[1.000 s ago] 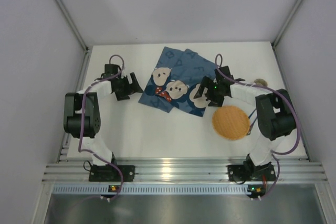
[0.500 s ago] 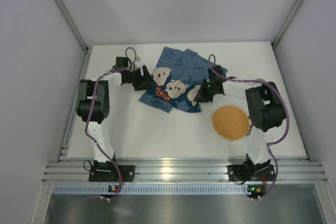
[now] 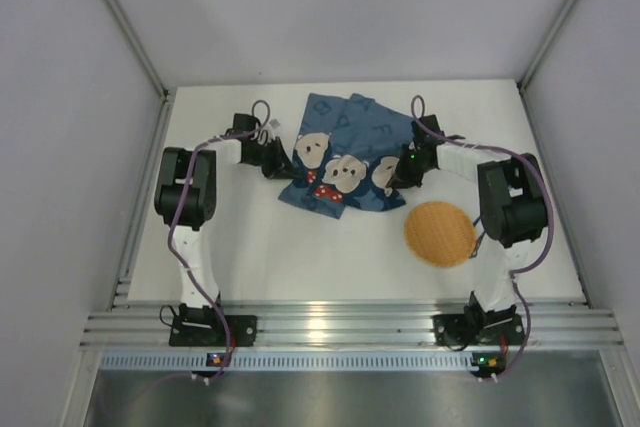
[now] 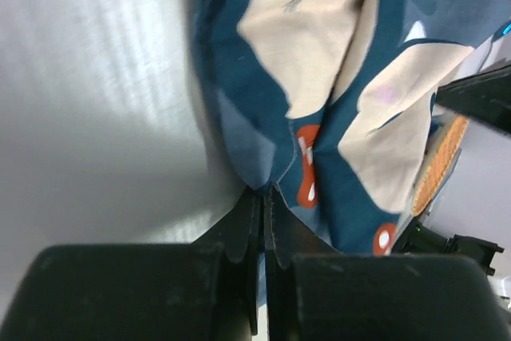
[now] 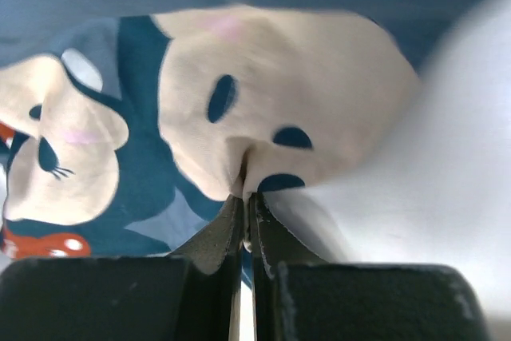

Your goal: Set the dinner table for one person

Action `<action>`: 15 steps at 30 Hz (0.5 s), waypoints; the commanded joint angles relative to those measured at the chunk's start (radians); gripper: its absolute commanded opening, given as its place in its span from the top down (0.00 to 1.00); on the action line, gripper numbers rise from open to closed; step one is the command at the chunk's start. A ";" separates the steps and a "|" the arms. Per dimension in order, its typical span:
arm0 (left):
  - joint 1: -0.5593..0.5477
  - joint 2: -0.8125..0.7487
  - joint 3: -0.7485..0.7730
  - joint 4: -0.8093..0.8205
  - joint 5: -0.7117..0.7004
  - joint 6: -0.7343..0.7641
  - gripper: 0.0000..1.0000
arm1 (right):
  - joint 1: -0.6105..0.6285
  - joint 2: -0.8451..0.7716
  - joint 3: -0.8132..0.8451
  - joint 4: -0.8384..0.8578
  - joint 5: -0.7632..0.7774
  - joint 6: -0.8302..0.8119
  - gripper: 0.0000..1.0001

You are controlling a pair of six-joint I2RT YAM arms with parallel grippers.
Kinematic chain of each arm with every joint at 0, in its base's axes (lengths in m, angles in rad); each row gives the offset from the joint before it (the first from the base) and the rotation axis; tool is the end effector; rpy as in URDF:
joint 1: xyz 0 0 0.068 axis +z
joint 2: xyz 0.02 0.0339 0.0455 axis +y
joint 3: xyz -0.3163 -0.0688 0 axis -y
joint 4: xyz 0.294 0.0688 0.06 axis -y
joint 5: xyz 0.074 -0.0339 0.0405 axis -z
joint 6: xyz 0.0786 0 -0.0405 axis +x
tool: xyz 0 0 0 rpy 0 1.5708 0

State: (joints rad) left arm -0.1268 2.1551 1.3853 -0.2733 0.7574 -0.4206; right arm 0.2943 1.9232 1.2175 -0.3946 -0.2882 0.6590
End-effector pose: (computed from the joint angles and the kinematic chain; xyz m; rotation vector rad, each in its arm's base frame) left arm 0.5024 -0.1185 0.1025 -0.1039 2.6091 -1.1841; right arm 0.4333 0.1547 0.1322 0.4089 2.7505 0.6639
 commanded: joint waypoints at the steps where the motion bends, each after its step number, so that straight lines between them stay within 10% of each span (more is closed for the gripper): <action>1: 0.048 -0.027 -0.055 -0.119 -0.220 0.042 1.00 | -0.089 -0.076 0.060 -0.090 0.064 -0.062 1.00; 15: 0.182 -0.371 -0.393 -0.044 -0.481 -0.067 1.00 | -0.231 -0.096 0.050 -0.282 0.170 -0.088 1.00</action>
State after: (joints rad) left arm 0.0437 1.8275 1.0462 -0.3046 0.4309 -0.4690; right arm 0.0669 1.8740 1.2461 -0.6189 -0.1616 0.5838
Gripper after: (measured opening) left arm 0.022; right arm 0.017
